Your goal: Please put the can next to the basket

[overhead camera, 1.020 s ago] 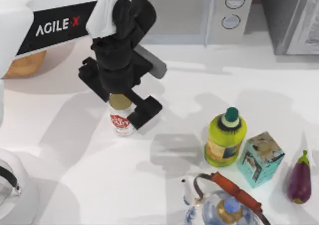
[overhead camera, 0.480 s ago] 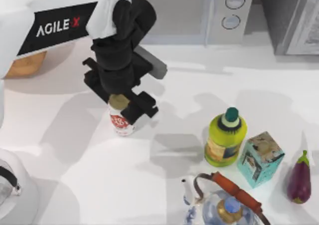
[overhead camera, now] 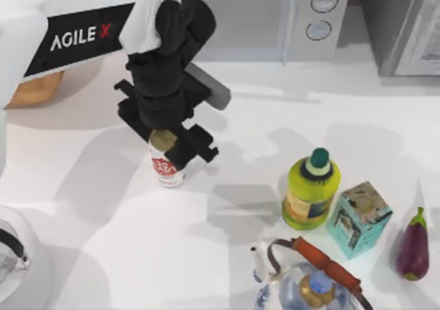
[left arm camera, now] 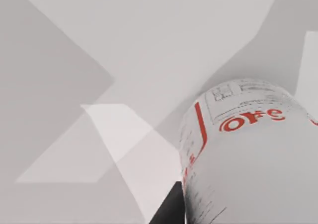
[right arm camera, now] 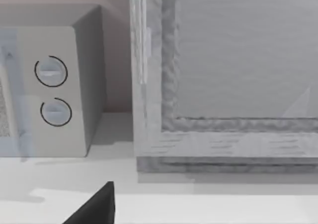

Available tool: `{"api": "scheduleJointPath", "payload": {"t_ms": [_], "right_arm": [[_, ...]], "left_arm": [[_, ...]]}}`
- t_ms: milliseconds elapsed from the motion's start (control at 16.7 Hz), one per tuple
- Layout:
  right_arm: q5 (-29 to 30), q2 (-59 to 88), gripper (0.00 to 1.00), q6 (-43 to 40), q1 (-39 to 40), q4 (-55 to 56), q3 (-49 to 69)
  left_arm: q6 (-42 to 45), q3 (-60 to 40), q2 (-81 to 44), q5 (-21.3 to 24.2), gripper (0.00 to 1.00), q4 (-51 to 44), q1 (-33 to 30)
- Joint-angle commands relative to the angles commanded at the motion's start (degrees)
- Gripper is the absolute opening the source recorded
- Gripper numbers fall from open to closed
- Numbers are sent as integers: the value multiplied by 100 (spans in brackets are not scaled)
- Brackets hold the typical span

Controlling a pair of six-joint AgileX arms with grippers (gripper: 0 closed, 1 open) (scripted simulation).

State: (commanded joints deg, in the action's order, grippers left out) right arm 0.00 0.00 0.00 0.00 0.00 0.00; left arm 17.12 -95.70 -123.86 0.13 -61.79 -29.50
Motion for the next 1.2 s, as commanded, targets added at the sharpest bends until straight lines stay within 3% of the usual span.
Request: {"api": "scheduleJointPath", "payload": {"t_ms": [600, 780, 960, 1200], "right_arm": [[0, 0, 100, 0, 0, 0, 0], [0, 0, 100, 0, 0, 0, 0], [0, 0, 100, 0, 0, 0, 0], [0, 0, 100, 0, 0, 0, 0]], "left_arm": [[140, -17, 91, 125, 0, -182, 206], [433, 40, 543, 449, 0, -569, 954], [705, 110, 1015, 709, 0, -893, 2177], [782, 258, 1299, 646, 0, -884, 3788]]}}
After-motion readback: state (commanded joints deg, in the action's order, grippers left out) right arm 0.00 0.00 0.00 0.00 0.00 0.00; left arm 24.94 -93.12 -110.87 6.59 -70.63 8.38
